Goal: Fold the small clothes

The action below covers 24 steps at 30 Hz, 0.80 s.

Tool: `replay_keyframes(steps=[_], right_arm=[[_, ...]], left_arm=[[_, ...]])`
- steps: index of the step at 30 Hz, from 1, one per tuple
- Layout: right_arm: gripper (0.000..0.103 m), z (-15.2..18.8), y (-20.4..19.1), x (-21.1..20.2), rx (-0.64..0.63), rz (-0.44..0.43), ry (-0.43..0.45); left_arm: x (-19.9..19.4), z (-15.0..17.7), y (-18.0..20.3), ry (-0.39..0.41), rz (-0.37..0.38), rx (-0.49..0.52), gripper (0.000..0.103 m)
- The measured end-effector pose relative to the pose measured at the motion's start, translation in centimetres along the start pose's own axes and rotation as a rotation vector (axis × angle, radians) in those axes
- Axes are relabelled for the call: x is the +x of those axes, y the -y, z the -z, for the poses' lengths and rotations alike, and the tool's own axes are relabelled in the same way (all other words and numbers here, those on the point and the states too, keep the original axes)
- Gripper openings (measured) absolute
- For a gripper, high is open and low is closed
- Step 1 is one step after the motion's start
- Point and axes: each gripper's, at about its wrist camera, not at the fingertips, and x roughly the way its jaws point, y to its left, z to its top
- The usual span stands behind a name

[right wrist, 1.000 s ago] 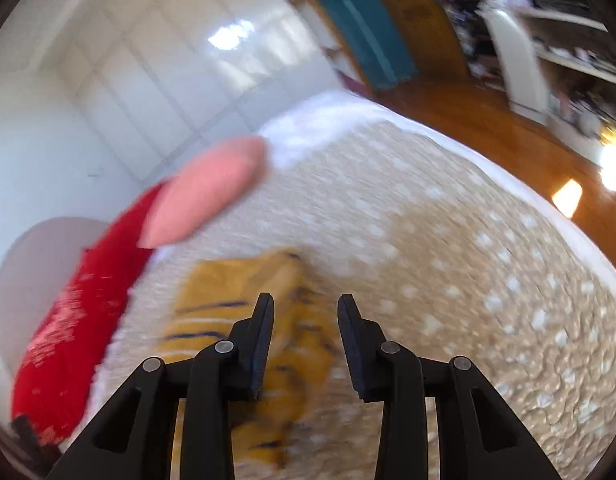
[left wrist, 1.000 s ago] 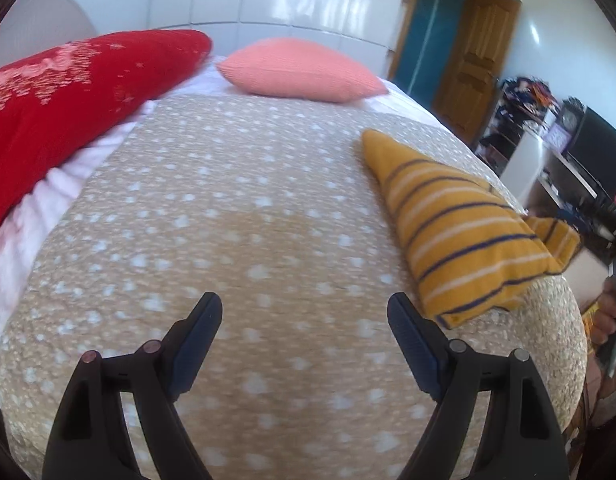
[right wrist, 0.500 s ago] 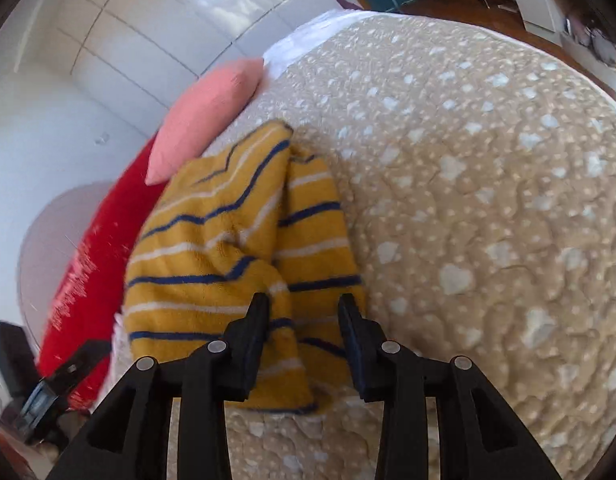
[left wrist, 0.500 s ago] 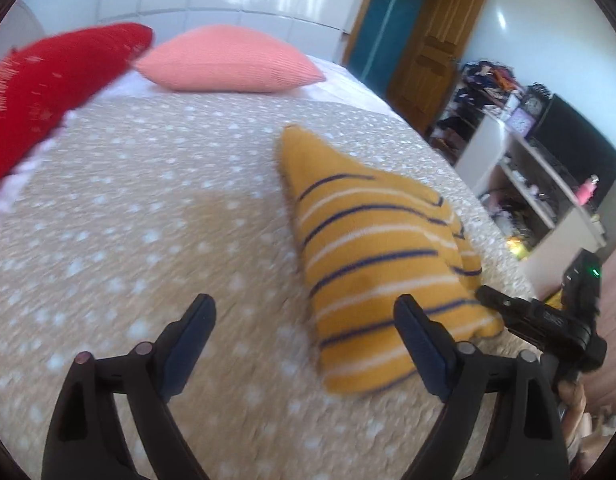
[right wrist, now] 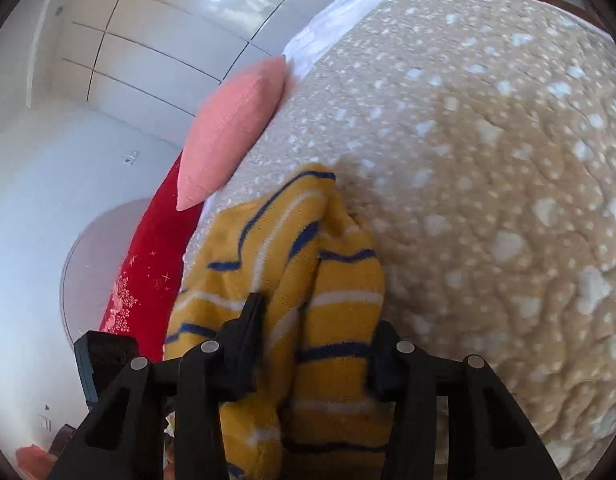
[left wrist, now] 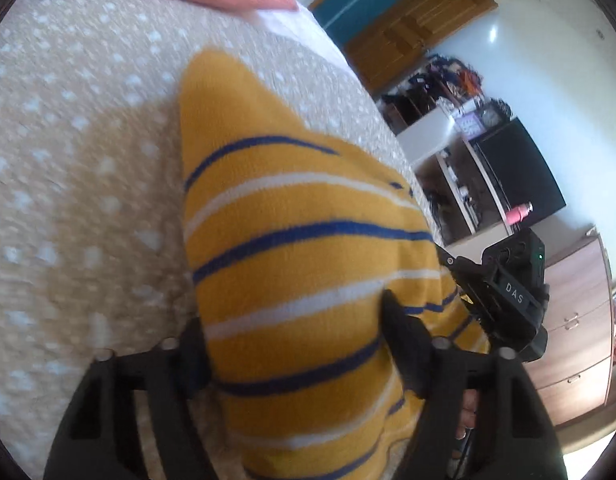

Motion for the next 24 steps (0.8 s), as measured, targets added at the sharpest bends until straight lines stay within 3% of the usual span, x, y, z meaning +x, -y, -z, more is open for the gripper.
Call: replay_keyframes(steps=[4,6,7,10,12,15,20,22,24], right_arm=[[0.039,-0.7,-3.8,-0.8,-0.063,-0.143,0.028],[0.041,-0.6,-4.9,-0.3,-0.074,-0.154,0.039],[0.041,-0.4,-4.9,0.2,-0.076,-0.130,0.040],[0.042,0.3,-3.6,2.0,-0.085,0.049,0.016],[0.042,1.3,-2.4,1.7,-0.072,0.096,0.019],[0.042,2.1,-2.4,-0.5,-0.108,0.139,0.062],[0.042,2.9,-7.7,-4.2,-0.269,0.199,0.159],[0.042,3.7,-10.1,-4.8,-0.328,0.200,0.181],[0.042,4.9,-12.8,-4.5,-0.392,0.208,0.188]], left_arm=[[-4.6,-1.5,0.0,0.078,-0.014,0.004,0.067],[-5.9,-2.1,-0.6,0.094,-0.080,-0.007,0.072],[-6.1,-2.0,-1.0,0.103,-0.132,-0.011,0.073],[-5.0,-0.7,-2.3,0.076,-0.323,0.012,0.074],[-5.5,0.8,-2.5,0.108,-0.355,0.038,0.074],[-7.9,3.5,-1.9,0.204,-0.382,0.093,0.074],[-11.9,7.4,-0.3,0.418,-0.505,0.170,0.082],[-13.5,8.3,0.1,0.514,-0.559,0.204,0.087],[-14.6,9.4,0.2,0.611,-0.608,0.220,0.099]])
